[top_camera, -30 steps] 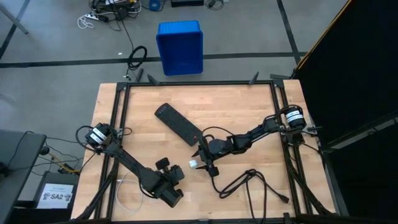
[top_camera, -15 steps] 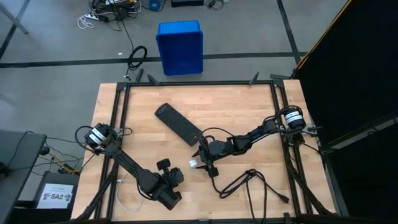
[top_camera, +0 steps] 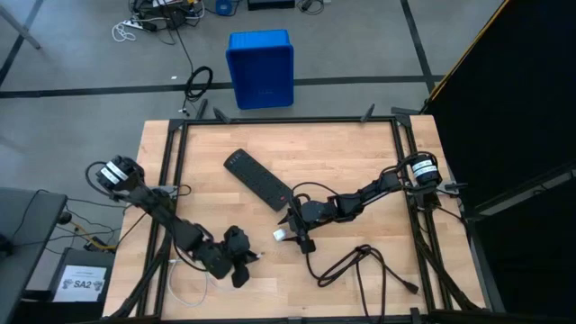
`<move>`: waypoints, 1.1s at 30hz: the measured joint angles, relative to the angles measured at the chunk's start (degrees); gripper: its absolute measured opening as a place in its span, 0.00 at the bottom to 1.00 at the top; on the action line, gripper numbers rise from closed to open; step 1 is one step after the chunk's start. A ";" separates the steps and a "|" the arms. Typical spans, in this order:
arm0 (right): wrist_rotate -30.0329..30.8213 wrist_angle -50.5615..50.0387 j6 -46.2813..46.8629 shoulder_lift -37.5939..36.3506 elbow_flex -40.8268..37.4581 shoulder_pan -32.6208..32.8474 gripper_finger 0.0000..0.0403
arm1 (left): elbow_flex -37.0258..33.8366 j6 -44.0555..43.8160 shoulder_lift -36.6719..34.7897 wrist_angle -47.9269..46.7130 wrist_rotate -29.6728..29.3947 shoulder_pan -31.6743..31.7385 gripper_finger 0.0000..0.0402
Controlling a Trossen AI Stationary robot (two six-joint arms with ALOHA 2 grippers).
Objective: Insert USB
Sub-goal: Insert the white USB cable into the white charger adapter
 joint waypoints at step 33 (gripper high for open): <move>-6.22 2.47 2.35 4.60 1.18 -0.68 0.58 | -2.00 -4.25 0.37 9.14 -13.36 0.10 0.00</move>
